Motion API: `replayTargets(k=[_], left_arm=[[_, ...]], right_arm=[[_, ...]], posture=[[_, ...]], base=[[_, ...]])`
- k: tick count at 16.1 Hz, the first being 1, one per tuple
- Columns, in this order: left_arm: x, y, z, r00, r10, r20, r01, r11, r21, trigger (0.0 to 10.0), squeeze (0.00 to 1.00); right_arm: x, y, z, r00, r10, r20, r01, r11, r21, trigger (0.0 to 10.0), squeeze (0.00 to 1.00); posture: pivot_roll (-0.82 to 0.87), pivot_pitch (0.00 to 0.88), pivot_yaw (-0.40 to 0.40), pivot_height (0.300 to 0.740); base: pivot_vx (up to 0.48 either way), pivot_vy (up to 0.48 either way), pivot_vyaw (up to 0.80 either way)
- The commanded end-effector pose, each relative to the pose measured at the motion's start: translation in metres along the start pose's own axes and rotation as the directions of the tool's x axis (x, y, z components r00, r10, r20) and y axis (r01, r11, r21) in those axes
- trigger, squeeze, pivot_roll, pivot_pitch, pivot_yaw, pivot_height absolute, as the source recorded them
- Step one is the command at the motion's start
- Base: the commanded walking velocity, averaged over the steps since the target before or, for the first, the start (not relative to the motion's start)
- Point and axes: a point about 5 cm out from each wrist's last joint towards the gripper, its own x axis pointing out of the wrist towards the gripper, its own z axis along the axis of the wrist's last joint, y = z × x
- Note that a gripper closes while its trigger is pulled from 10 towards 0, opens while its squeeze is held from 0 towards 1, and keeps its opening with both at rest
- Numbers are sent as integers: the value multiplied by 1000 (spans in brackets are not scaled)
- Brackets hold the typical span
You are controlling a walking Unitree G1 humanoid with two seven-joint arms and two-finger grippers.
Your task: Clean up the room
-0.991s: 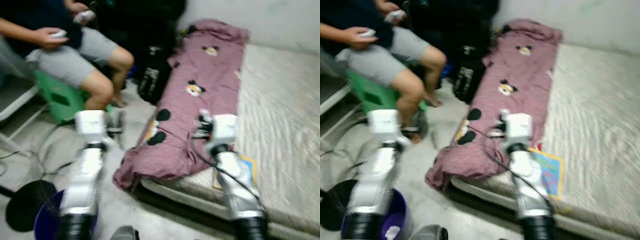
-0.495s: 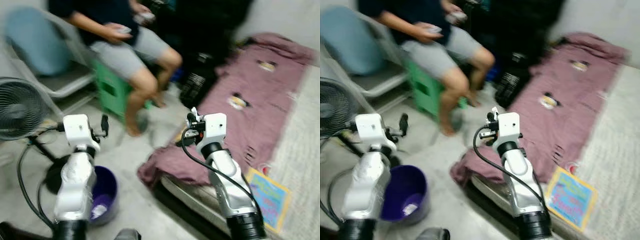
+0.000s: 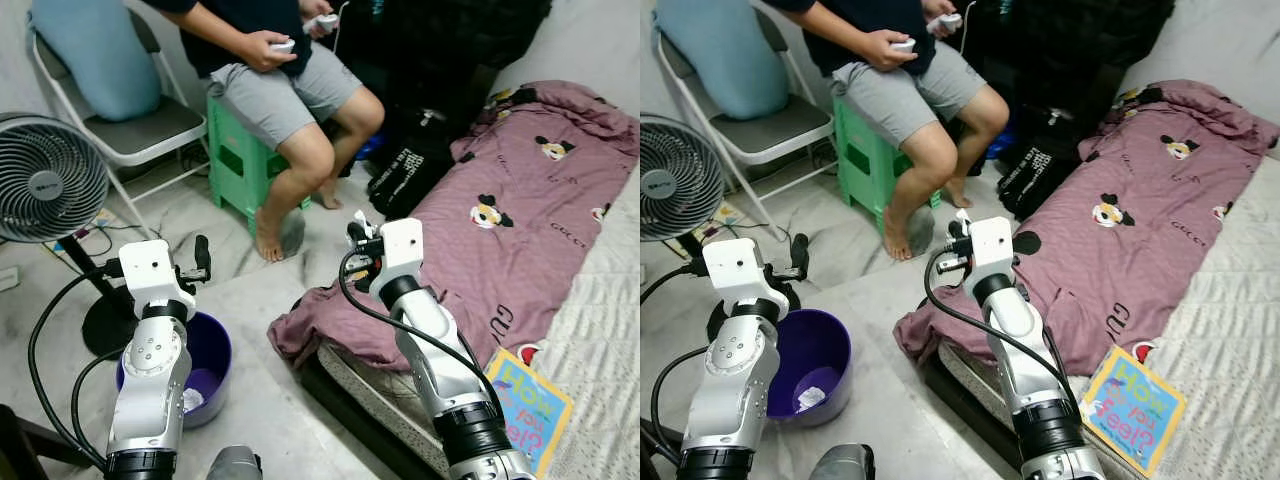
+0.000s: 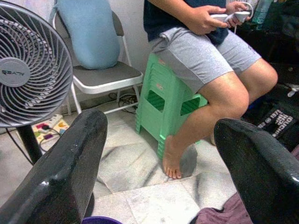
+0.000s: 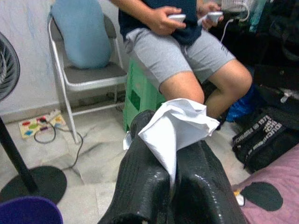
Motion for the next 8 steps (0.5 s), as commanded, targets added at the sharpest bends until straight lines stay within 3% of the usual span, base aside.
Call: replayTargets(k=[1, 3, 8], left_arm=[[2, -3, 3, 1000, -16, 11, 16, 1000, 18, 10000, 0], [3, -6, 4, 999, -36, 10, 36, 999, 19, 10000, 0], [5, -10, 5, 998, -55, 8, 55, 998, 17, 10000, 0]], right_arm=[[1, -2, 1, 1000, 0, 11, 0, 1000, -7, 10000, 0], [0, -3, 0, 1000, -12, 13, 12, 1000, -10, 10000, 0], [-2, -5, -1, 999, -37, 21, 37, 999, -3, 10000, 0]], posture=[[122, 0, -40, 740], [115, 0, -30, 740], [103, 0, -17, 740]], base=[[0, 0, 0], [0, 0, 0], [0, 0, 731]])
